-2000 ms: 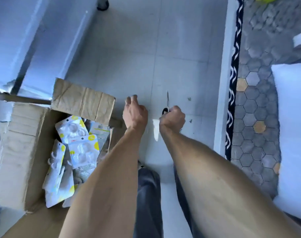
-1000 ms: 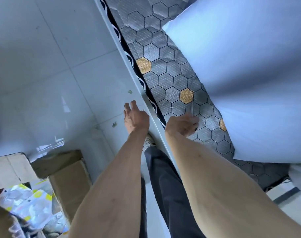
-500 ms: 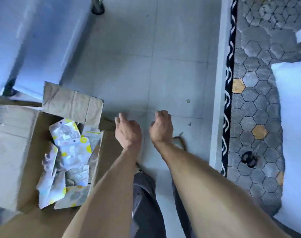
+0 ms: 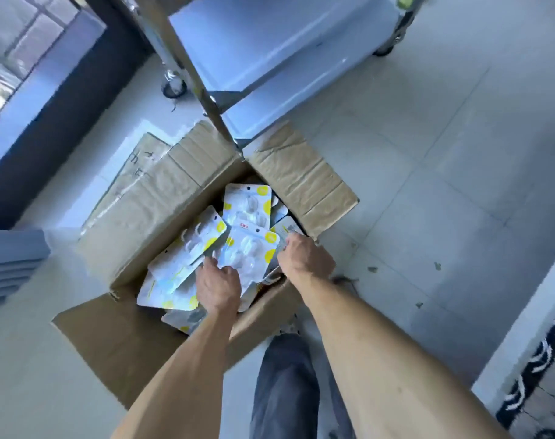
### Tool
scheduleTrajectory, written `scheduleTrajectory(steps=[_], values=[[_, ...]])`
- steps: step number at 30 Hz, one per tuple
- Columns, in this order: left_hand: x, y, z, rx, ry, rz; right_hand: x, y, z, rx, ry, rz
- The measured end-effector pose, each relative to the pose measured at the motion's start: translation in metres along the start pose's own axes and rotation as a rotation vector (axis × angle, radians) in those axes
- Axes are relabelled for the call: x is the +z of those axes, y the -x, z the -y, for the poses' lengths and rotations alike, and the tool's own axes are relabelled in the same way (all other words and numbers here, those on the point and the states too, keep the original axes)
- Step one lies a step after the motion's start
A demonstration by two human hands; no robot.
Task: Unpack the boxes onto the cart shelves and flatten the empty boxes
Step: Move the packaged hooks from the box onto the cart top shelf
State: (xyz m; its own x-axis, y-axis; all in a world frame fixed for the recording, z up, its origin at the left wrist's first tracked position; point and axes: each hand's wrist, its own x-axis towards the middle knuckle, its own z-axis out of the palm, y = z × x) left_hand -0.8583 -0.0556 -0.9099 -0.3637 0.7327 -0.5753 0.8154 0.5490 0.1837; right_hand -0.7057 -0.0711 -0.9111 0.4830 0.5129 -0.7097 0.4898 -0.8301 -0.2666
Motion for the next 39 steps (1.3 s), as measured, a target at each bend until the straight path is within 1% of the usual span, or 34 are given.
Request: scheduleTrajectory(steps=[3, 7, 9, 10, 12, 13, 15, 17, 18, 19, 20, 23, 24, 25, 27, 29, 34, 35, 37, 39], values=[[-0.014, -0.024, 0.022, -0.067, 0.040, -0.005, 0.033, -0.003, 0.029, -0.114, 0.037, 0.083], [-0.017, -0.047, 0.037, -0.111, 0.120, -0.002, 0.065, -0.009, 0.057, -0.227, 0.238, 0.184], [-0.016, -0.055, 0.038, -0.102, 0.126, -0.022, 0.077, -0.014, 0.066, -0.251, 0.336, 0.204], [-0.014, -0.058, 0.038, -0.067, 0.100, -0.029, 0.082, -0.015, 0.070, -0.245, 0.366, 0.192], [-0.010, -0.066, 0.035, -0.004, 0.069, -0.038, 0.087, -0.015, 0.076, -0.193, 0.369, 0.108], [-0.008, -0.069, 0.031, -0.010, 0.087, -0.049, 0.088, -0.015, 0.078, -0.147, 0.339, 0.054], [-0.007, -0.079, 0.021, -0.122, 0.180, -0.085, 0.086, -0.018, 0.081, -0.020, 0.239, 0.003], [-0.005, -0.090, 0.013, -0.303, 0.293, -0.104, 0.085, -0.025, 0.080, 0.114, 0.151, 0.030], [-0.004, -0.095, 0.010, -0.374, 0.329, -0.108, 0.085, -0.028, 0.079, 0.122, 0.161, 0.037], [-0.003, -0.098, 0.008, -0.415, 0.347, -0.117, 0.085, -0.030, 0.078, 0.074, 0.206, 0.030], [-0.002, -0.100, 0.005, -0.416, 0.339, -0.130, 0.085, -0.032, 0.077, -0.027, 0.286, 0.034], [0.004, -0.105, 0.000, -0.279, 0.246, -0.141, 0.085, -0.037, 0.070, -0.428, 0.591, 0.098], [0.006, -0.107, -0.002, -0.250, 0.227, -0.131, 0.086, -0.040, 0.068, -0.519, 0.661, 0.109], [0.008, -0.110, -0.003, -0.246, 0.231, -0.116, 0.087, -0.043, 0.066, -0.561, 0.706, 0.115], [0.012, -0.117, -0.007, -0.269, 0.271, -0.072, 0.088, -0.046, 0.065, -0.566, 0.745, 0.117], [0.017, -0.122, -0.009, -0.248, 0.266, -0.032, 0.090, -0.047, 0.064, -0.568, 0.770, 0.120], [0.026, -0.137, -0.017, -0.070, 0.060, 0.002, 0.093, -0.058, 0.062, -0.557, 0.750, 0.087], [0.028, -0.141, -0.018, -0.064, 0.051, 0.011, 0.093, -0.060, 0.061, -0.577, 0.749, 0.088], [0.030, -0.146, -0.022, -0.104, 0.059, 0.019, 0.093, -0.063, 0.056, -0.629, 0.753, 0.102], [0.030, -0.147, -0.023, -0.141, 0.038, -0.013, 0.091, -0.063, 0.050, -0.655, 0.759, 0.106]])
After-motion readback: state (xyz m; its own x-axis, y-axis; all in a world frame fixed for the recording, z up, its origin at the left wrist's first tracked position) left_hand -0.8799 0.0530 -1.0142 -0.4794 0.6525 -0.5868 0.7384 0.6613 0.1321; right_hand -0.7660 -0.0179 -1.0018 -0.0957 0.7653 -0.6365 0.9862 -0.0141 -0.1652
